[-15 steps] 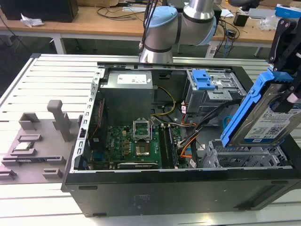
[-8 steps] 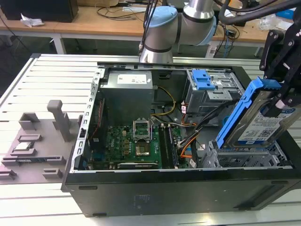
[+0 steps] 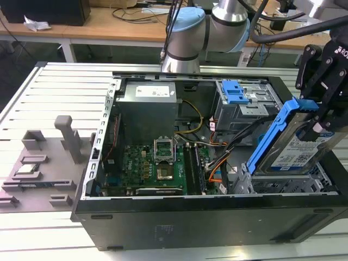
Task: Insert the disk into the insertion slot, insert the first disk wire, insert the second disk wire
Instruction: 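Insert the disk into the insertion slot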
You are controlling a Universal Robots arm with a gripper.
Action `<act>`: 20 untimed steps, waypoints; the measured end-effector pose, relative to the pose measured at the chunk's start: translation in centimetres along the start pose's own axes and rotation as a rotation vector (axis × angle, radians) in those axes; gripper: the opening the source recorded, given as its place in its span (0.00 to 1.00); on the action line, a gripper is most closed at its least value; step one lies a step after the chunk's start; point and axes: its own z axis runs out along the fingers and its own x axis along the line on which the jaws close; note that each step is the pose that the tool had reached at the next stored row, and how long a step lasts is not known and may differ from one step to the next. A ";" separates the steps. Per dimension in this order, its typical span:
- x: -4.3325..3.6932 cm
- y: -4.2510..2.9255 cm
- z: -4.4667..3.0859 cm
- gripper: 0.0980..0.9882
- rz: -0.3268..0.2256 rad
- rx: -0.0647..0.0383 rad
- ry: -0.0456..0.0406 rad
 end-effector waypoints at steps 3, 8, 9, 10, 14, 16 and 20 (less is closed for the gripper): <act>0.00 -0.05 1.10 0.30 0.000 0.000 0.0001; 0.00 -0.11 2.78 0.30 0.000 0.000 0.0001; 0.00 -0.12 2.96 0.30 0.000 0.000 0.0001; 0.00 -0.13 3.19 0.30 0.000 0.000 0.0001; -0.01 -0.16 4.06 0.30 0.000 0.000 0.0000; -0.01 -0.18 4.45 0.30 0.000 0.000 0.0002; -0.01 -0.18 4.55 0.30 0.000 0.000 0.0003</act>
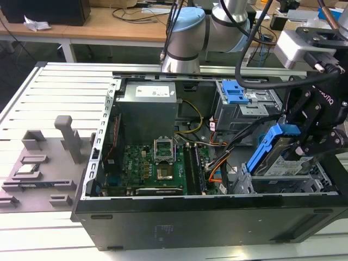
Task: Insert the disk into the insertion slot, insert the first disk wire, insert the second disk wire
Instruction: 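Insert the disk into the insertion slot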
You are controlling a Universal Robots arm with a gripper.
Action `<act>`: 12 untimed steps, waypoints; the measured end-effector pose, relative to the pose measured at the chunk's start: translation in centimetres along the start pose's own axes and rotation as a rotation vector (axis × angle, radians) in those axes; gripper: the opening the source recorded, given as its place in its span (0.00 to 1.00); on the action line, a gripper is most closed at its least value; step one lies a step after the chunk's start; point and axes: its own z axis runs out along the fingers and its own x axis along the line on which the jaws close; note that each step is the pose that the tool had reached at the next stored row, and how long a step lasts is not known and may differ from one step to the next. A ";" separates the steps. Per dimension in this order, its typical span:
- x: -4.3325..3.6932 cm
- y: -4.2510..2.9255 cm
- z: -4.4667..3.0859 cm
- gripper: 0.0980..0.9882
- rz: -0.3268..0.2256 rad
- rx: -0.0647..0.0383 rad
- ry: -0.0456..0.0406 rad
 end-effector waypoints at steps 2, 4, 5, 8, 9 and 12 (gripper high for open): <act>0.01 0.00 0.01 0.31 0.000 0.000 0.0003; 0.00 -0.01 0.03 0.31 0.000 0.000 -0.0002; 0.00 0.00 0.04 0.38 0.000 0.000 -0.0002; 0.00 0.00 0.07 0.37 0.000 0.000 -0.0001; 0.00 -0.01 0.08 0.29 0.000 0.000 -0.0002; 0.00 -0.01 0.10 0.15 0.000 0.000 -0.0001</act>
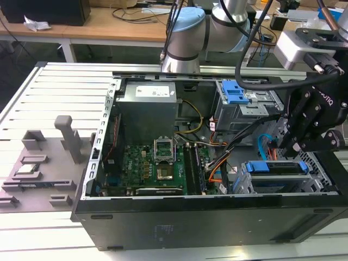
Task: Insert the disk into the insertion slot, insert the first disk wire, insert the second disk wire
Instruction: 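Insert the disk into the insertion slot, then insert the first disk wire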
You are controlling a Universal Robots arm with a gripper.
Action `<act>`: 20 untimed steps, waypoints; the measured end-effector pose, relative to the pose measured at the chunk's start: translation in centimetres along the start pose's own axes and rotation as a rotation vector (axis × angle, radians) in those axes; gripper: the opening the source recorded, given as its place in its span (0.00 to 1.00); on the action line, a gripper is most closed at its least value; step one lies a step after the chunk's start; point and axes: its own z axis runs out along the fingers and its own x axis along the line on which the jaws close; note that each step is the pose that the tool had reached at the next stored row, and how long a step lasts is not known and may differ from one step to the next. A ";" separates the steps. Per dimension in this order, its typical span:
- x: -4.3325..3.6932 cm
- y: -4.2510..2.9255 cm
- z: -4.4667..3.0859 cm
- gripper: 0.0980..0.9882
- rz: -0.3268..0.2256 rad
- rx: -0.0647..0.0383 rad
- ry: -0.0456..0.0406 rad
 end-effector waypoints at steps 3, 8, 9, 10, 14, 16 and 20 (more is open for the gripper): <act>0.00 0.00 0.03 0.01 0.000 0.000 0.0000; 0.00 0.00 0.07 0.01 0.000 0.000 0.0000; 0.00 0.00 0.08 0.01 0.000 0.000 0.0000; 0.00 0.00 0.09 0.01 0.000 0.000 0.0000; 0.00 -0.03 0.13 0.01 0.000 0.000 -0.0001; -0.08 -0.90 0.35 0.01 0.000 -0.002 0.0001; -1.33 -2.49 1.04 0.01 0.000 -0.008 0.0005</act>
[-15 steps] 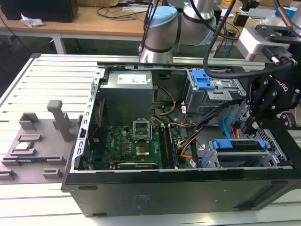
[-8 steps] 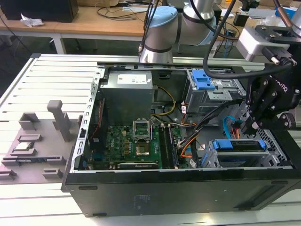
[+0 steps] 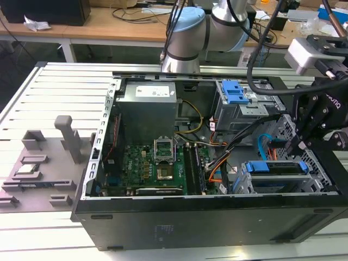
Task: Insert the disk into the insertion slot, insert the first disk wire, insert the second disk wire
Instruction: 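Insert the first disk wire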
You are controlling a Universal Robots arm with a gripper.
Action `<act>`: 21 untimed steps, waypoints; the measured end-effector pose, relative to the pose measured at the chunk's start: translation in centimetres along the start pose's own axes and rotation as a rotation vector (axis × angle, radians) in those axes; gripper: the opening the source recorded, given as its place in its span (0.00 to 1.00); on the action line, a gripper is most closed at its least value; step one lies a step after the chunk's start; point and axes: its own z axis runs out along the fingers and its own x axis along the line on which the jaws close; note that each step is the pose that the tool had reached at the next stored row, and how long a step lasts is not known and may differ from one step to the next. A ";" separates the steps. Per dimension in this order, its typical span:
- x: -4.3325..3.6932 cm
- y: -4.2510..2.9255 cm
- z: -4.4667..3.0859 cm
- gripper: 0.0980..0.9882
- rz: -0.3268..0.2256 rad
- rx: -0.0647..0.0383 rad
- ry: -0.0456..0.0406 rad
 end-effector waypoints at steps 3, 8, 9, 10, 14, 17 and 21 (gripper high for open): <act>-1.40 -0.33 0.22 0.01 0.000 0.000 0.0004; -3.13 -0.62 0.53 0.01 0.000 0.000 0.0005; -3.14 -0.63 0.54 0.01 0.000 0.000 0.0005; -3.14 -0.63 0.54 0.02 0.000 0.000 0.0005; -3.15 -0.63 0.58 0.23 0.000 0.000 0.0012; -3.14 -0.52 1.05 0.23 0.000 0.000 0.0027; -3.15 -0.37 1.91 0.23 0.000 0.000 0.0082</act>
